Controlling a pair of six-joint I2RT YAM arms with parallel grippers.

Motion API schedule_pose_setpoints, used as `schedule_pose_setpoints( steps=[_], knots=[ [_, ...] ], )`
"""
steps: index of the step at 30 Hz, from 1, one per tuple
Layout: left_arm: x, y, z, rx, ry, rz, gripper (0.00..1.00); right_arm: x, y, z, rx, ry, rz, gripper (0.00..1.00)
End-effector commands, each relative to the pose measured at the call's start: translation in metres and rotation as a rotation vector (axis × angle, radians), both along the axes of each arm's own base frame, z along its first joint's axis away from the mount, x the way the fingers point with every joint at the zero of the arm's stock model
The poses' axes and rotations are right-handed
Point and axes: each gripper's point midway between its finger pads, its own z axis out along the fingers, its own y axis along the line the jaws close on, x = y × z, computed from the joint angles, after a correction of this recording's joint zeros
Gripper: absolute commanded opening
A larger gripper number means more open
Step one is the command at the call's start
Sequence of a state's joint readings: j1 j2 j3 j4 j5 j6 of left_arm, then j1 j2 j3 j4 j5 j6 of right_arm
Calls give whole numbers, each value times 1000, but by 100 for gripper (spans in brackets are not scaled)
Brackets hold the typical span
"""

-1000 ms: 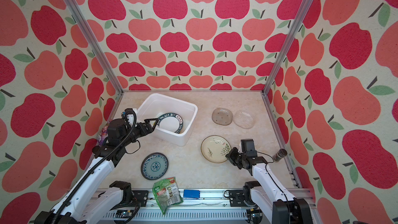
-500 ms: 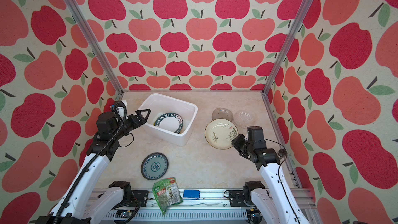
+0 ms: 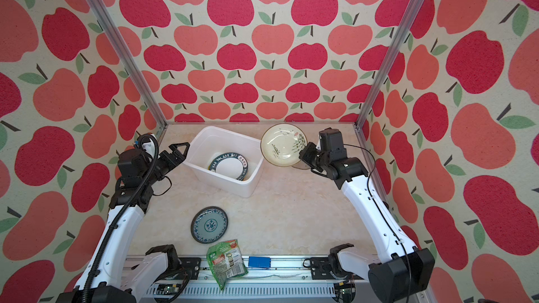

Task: Place the plates into the plastic bin on the countertop
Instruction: Place the plate in the plastic bin.

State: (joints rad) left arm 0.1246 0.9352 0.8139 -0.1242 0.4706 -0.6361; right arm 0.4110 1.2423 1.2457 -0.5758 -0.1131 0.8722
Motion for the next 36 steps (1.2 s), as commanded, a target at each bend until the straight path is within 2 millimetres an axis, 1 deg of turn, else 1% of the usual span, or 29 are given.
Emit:
schedule_pose_setpoints(
  steps=[1,3,4,5,8,11,14,16,17,19,23,25,28,31,36],
  knots=[
    [-4,16,0,11,13,96,99,32,37,75,80,-212,48,0],
    [-11,20,-2,28,37,132,100,42,56,80,65,-203,74,0],
    [-15,18,-3,21,36,138,100,46,68,84,61,-207,95,0],
    [-20,15,-4,13,26,133,100,51,79,84,52,-196,114,0],
    [-31,-1,-11,2,38,93,99,63,109,77,50,-166,158,0],
    [-42,-16,-21,1,105,47,99,73,130,65,49,-126,187,0],
    [-51,-28,-22,-13,134,-3,99,76,149,55,51,-86,222,0],
    [-54,-34,-23,-17,168,-37,99,76,160,53,39,-71,248,0],
    [-56,-34,-27,-7,209,-41,99,74,165,51,22,-58,263,0],
    [-58,-35,-26,5,250,-50,100,71,174,49,-2,-34,294,0],
    [-57,-37,-28,24,343,-71,100,66,189,31,-49,36,343,0],
    [-54,-39,-25,31,343,-82,100,61,198,23,-73,44,367,0],
    [-47,-39,-15,27,303,-82,100,50,210,14,-119,53,412,0],
    [-41,-39,-10,3,284,-79,100,43,220,2,-123,88,442,0],
    [-36,-42,-5,-10,274,-95,100,41,231,-18,-159,131,475,0]
  ],
)
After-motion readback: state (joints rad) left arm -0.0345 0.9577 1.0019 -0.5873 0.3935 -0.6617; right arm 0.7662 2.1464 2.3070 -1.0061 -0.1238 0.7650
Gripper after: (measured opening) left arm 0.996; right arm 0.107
